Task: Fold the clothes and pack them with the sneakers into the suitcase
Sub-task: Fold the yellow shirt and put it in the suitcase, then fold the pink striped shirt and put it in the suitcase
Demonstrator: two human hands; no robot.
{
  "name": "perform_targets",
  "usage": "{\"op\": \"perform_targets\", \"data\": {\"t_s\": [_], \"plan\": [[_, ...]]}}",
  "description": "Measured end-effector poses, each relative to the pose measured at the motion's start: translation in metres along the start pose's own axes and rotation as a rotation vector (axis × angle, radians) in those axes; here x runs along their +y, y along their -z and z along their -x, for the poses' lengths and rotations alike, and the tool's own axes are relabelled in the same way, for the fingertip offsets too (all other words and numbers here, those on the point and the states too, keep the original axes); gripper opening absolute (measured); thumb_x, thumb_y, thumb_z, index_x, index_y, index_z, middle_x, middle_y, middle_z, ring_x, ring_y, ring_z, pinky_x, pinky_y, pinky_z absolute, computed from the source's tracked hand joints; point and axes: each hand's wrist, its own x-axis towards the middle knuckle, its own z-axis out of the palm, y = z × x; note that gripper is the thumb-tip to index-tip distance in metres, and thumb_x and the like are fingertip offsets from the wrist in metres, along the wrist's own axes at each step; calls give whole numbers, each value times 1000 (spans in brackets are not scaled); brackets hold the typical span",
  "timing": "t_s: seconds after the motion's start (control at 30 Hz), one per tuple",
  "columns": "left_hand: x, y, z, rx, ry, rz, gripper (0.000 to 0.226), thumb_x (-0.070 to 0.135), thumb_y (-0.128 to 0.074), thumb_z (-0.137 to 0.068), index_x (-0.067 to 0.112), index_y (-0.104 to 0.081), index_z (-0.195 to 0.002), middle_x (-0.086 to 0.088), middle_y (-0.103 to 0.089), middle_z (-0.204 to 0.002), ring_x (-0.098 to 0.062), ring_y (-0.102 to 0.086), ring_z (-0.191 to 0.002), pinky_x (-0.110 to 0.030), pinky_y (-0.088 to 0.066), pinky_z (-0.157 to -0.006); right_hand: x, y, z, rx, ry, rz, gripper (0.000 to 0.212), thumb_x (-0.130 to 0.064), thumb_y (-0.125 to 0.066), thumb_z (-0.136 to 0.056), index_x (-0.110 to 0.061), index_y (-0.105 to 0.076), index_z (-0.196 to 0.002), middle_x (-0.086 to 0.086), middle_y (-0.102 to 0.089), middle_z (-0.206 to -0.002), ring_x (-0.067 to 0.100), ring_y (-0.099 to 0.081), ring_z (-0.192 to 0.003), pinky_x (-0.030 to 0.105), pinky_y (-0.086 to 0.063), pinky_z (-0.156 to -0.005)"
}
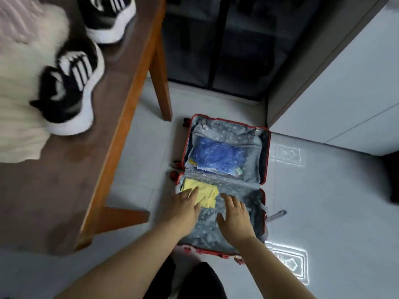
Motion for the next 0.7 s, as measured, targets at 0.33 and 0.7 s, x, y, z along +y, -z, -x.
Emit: {"op": "perform_targets", "data": {"t_s": [0.33,0.7], "plan": [[-16,148,126,307,-110,127,60,49,-17,-92,20,-30,-143,-2,-39,-144,-21,-36,-130,-30,-21,-110,-158,86,63,232,246,-53,35,-23,-55,-91,-18,-52,-126,3,-52,-129,27,-46,-121,35,-33,-99],[-263,261,236,469,-79,179,50,33,-37,-98,19,-24,-144,-5,-38,-143,-23,-40,-127,-31,-35,-102,-392,13,70,267,312,-338,31,-18,-54,-92,-13,-52,-122,6,-50,-117,26,-47,-115,35,-38,-96]]}}
